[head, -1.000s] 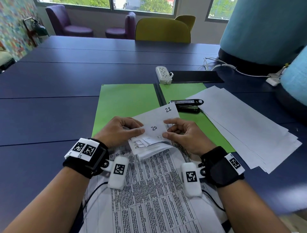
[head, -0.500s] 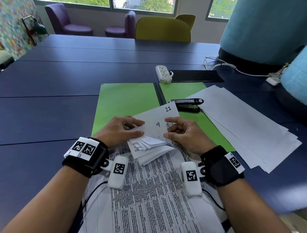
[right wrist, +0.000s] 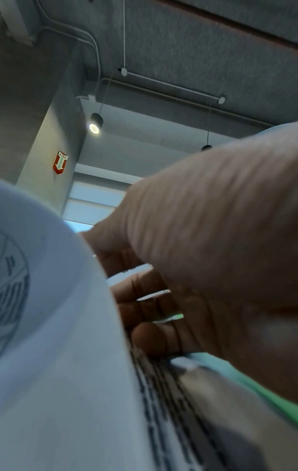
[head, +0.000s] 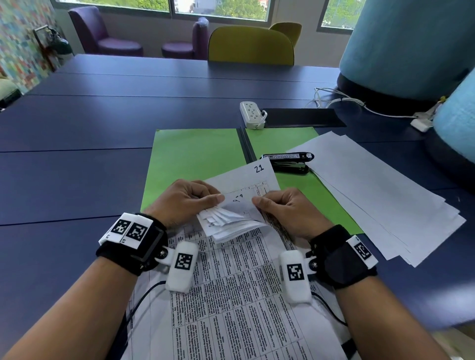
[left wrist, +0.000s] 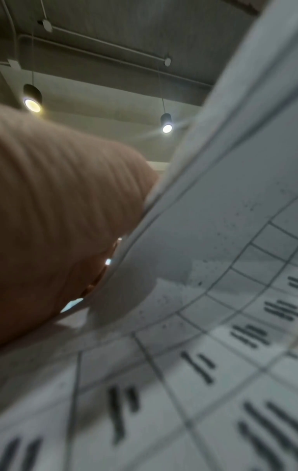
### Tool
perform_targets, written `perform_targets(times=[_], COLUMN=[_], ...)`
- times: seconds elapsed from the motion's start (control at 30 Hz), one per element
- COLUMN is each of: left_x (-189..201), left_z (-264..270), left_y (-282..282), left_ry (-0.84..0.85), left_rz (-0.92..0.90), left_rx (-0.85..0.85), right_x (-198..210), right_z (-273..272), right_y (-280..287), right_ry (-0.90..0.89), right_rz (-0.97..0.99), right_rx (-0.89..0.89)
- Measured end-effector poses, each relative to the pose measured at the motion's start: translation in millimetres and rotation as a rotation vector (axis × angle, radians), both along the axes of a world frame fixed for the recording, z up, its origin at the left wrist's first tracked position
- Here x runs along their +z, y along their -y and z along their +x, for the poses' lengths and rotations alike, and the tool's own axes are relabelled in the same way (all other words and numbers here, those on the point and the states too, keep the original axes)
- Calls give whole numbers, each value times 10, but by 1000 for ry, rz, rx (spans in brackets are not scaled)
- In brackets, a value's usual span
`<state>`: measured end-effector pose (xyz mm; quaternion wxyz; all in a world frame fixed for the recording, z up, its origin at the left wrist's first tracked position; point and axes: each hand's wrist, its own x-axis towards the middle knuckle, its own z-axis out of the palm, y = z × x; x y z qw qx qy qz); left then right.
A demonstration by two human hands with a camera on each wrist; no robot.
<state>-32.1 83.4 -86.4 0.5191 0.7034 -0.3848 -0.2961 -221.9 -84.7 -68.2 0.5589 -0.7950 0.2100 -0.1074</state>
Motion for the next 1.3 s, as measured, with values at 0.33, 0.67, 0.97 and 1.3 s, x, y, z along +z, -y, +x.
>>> perform_targets(times=[0.33, 0.67, 0.97, 1.3], left_x=[22, 43, 42, 9], left_z=[4, -20, -28, -8], left_y=[14, 3, 4, -16], left_ry=[69, 83, 52, 49], left_rz=[78, 143, 91, 85], left_rx=[-7, -9, -22, -4], right_x=[-47, -69, -57, -55], right_z=[12, 19, 25, 23], right_y=[16, 26, 4, -6], right_ry=[17, 59, 58, 56], right_rz=[-34, 94, 99, 113], right_rx=[38, -57, -74, -80])
